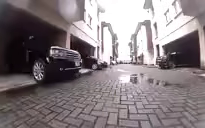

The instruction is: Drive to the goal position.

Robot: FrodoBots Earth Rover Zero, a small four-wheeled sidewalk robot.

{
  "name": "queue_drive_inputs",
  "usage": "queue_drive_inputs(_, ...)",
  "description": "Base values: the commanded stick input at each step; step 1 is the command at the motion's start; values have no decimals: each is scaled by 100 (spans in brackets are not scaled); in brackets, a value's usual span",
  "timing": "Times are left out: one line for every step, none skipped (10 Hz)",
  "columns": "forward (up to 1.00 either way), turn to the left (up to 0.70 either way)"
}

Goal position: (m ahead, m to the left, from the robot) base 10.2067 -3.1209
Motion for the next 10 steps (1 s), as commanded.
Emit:
queue_drive_inputs(85, -23)
queue_drive_inputs(85, -3)
queue_drive_inputs(85, 0)
queue_drive_inputs(85, 0)
queue_drive_inputs(85, 0)
queue_drive_inputs(85, 0)
queue_drive_inputs(85, 0)
queue_drive_inputs(85, 0)
queue_drive_inputs(85, 0)
queue_drive_inputs(85, 0)
